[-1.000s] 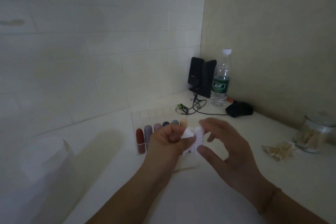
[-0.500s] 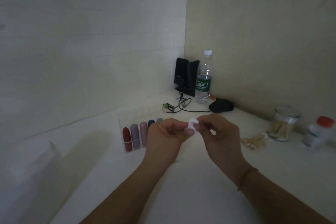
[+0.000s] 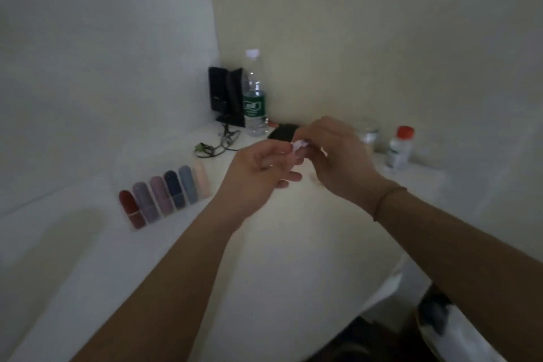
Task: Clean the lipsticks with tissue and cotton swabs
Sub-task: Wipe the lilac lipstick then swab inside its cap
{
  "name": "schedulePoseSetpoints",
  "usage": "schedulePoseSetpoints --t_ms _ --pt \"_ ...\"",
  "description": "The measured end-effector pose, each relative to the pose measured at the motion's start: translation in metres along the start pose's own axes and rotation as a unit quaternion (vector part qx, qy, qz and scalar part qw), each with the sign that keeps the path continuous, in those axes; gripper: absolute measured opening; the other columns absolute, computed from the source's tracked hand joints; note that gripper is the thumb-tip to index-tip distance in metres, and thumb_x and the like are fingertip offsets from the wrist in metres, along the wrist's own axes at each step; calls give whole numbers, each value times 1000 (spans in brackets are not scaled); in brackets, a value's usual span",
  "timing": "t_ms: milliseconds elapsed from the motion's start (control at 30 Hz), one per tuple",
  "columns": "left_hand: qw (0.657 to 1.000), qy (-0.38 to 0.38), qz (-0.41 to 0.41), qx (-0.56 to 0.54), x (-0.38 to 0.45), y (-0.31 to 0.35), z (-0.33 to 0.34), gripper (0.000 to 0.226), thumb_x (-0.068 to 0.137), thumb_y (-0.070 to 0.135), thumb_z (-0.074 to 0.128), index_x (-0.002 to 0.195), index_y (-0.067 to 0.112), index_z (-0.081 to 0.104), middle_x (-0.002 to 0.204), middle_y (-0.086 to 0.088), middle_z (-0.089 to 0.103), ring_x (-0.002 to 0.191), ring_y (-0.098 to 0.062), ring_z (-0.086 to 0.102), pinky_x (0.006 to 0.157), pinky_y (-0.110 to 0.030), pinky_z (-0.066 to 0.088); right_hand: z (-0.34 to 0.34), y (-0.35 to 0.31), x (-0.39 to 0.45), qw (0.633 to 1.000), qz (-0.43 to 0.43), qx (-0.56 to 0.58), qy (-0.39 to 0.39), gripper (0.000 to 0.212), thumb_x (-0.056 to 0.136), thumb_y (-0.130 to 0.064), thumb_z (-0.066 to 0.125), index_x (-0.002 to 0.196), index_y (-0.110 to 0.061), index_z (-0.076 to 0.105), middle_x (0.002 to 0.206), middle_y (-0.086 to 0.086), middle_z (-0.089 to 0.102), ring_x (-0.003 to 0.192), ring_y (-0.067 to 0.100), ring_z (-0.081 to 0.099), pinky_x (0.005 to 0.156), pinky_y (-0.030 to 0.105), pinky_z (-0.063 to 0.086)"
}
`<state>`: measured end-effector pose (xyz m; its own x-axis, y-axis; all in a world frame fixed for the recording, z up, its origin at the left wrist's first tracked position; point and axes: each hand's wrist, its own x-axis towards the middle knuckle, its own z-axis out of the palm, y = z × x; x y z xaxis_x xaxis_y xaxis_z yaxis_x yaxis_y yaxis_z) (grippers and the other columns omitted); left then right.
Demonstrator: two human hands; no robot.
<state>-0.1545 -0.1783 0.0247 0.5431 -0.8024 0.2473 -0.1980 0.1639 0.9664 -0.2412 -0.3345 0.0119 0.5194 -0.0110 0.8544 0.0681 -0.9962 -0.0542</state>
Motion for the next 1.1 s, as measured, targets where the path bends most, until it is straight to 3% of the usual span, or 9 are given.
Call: schedulePoseSetpoints --t_ms 67,167,267,467,600,667,767,867,1100 --pt "993 -10 45 106 6 -2 27 10 83 13 71 87 21 68 86 0 73 77 -19 71 75 -28 51 -25 8 -16 999 29 -20 13 9 81 2 66 82 -6 70 76 4 64 72 23 56 68 30 43" --pt "942 -8 150 299 9 -1 81 9 82 19 69 85 26 64 80 16 63 76 -9 66 74 -17 46 -72 17 -48 995 85 -41 33 8 80 4 66 79 -3 69 72 5 62 69 22 54 70 23 39" --pt "940 -77 182 277 2 3 143 21 83 26 69 103 25 65 100 14 66 89 -7 65 84 -25 50 -132 24 -96 986 150 -26 67 6 86 -2 62 86 1 67 73 4 56 67 18 52 67 22 42" --pt "878 -230 211 363 -19 -26 253 46 90 33 59 133 20 51 141 3 47 127 -15 44 107 -29 35 -212 51 -220 940 324 -86 61 15 86 -28 60 92 -15 62 79 -4 60 70 7 54 67 16 39" --pt "857 -270 194 394 -23 -58 290 47 92 30 56 137 22 46 152 5 33 140 -14 27 113 -31 27 -215 77 -293 876 470 -112 23 20 87 -34 65 103 -25 56 80 -10 63 68 2 57 62 23 46" --pt "857 -289 167 393 -20 -72 299 48 93 28 55 138 22 44 153 5 31 141 -14 25 113 -29 25 -210 95 -328 821 557 -104 -74 44 88 -45 59 126 -28 45 101 -6 68 79 7 63 74 31 54" --pt "851 -316 129 399 -17 -92 306 47 93 26 55 139 21 44 151 6 33 138 -14 31 109 -25 27 -208 119 -373 731 654 -54 -187 72 91 -48 55 149 -33 16 141 3 50 108 22 62 91 36 49" --pt "850 -326 114 398 -17 -101 307 46 94 29 56 138 21 45 147 6 36 134 -13 37 105 -21 28 -215 134 -397 703 682 -73 -188 62 93 -36 57 147 -22 31 146 6 44 119 24 55 97 32 44" --pt "836 -349 188 379 -14 -81 298 39 95 31 56 133 25 51 151 10 35 139 -7 30 105 -15 18 -226 142 -386 721 681 -103 -69 32 93 -23 59 123 -12 60 119 7 64 95 19 61 82 27 44"
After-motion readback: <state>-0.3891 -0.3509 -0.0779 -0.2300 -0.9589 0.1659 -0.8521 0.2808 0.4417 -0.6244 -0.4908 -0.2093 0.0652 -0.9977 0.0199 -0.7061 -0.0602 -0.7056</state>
